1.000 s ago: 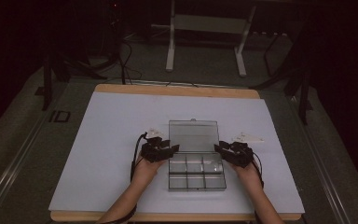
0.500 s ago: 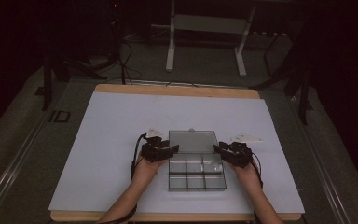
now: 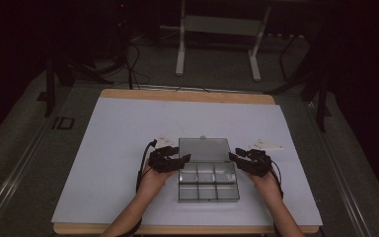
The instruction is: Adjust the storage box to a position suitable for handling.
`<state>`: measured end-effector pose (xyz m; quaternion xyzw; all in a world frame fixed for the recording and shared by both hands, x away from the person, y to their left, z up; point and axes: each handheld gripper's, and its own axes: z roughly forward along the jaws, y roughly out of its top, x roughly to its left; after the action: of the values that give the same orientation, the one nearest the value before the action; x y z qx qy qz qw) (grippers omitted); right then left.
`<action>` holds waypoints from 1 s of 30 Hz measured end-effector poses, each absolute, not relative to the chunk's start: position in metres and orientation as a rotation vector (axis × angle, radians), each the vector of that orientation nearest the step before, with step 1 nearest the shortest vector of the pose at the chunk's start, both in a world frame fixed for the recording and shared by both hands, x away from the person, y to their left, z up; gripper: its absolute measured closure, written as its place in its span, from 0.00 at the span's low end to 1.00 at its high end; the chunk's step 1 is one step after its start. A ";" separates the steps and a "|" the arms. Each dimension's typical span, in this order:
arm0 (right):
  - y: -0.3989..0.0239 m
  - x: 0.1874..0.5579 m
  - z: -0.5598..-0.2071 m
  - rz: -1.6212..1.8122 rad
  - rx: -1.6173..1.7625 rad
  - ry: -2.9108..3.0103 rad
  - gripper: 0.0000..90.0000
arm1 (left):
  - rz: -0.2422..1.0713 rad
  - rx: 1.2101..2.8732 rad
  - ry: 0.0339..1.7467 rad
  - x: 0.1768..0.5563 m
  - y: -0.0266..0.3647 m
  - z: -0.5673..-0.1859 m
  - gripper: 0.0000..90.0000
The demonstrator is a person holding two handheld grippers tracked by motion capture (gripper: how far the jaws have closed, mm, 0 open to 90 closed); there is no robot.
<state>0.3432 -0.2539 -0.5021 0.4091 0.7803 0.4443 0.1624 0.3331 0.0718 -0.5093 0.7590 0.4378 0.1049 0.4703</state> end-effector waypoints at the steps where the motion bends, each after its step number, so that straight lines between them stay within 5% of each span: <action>1: -0.254 0.343 -0.502 1.268 1.167 2.226 0.66 | 0.257 1.860 1.073 0.333 0.072 -0.509 0.45; 16: -0.275 0.329 -0.491 1.274 1.060 2.214 0.52 | 0.263 1.836 0.972 0.310 0.083 -0.498 0.19; 21: -0.281 0.326 -0.491 1.244 1.058 2.212 0.52 | 0.313 1.835 0.963 0.301 0.086 -0.497 0.16; 30: -0.296 0.318 -0.495 1.216 1.084 2.247 0.36 | 0.354 1.813 0.974 0.293 0.097 -0.499 0.10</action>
<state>0.3183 -0.2964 -0.4951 0.3839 0.7960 0.4310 0.1822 0.2928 0.0970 -0.4992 0.7505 0.4033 0.1466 0.5025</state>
